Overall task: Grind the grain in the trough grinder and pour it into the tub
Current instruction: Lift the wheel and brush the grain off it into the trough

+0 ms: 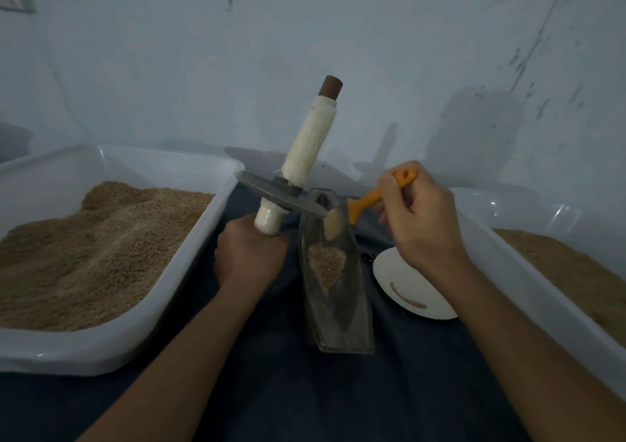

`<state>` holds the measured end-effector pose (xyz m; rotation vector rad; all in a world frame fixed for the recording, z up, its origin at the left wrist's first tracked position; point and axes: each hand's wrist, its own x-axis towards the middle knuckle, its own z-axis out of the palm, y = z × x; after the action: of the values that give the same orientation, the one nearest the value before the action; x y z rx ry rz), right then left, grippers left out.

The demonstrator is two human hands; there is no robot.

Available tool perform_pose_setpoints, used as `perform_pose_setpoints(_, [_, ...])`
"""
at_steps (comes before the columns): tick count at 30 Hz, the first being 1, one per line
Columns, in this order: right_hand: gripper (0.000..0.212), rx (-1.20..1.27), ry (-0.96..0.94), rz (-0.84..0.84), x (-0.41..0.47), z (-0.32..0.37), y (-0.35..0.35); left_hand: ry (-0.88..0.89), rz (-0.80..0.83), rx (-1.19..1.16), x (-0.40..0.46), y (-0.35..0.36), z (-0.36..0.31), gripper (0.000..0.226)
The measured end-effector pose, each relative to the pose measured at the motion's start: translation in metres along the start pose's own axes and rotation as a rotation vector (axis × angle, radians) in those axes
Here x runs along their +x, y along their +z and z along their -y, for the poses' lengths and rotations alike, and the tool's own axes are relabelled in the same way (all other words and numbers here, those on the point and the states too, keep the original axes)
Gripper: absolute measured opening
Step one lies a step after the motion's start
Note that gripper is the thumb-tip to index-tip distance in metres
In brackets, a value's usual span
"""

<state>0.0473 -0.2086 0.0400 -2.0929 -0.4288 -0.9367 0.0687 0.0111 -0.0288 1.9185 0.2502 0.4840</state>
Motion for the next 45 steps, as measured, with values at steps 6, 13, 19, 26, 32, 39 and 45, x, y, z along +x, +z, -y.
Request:
perform_pose_setpoints(6, [0.011, -0.051, -0.056, -0.030, 0.003, -0.001, -0.054, 0.042, 0.015, 0.015, -0.005, -0.003, -0.002, 0.015])
perform_pose_setpoints(13, [0.020, -0.681, -0.345, 0.351, -0.057, -0.019, -0.088, 0.058, 0.040, 0.062, -0.010, 0.000, -0.004, 0.020])
perform_pose_setpoints(19, [0.045, -0.848, -0.388, 0.654, -0.105, -0.025, -0.082, 0.084, 0.025, 0.117, -0.013, -0.001, -0.005, 0.029])
perform_pose_setpoints(26, [0.040, -0.761, -0.264, 0.690, -0.088, -0.006, -0.088, 0.108, 0.026, 0.115, -0.015, -0.004, -0.008, 0.030])
perform_pose_setpoints(32, [0.056, -0.819, -0.487, 0.193, 0.012, 0.045, -0.060, 0.165, -0.002, 0.217, -0.018, -0.011, -0.013, 0.024])
perform_pose_setpoints(39, [0.021, -1.183, -0.625, 0.573, 0.061, 0.059, 0.004, 0.316, 0.008, 0.392, -0.024, -0.015, -0.019, 0.026])
perform_pose_setpoints(45, [0.018, -1.158, -0.456, 0.541, 0.058, 0.035, 0.000, 0.699, -0.147, 0.427, -0.024, -0.026, -0.031, 0.023])
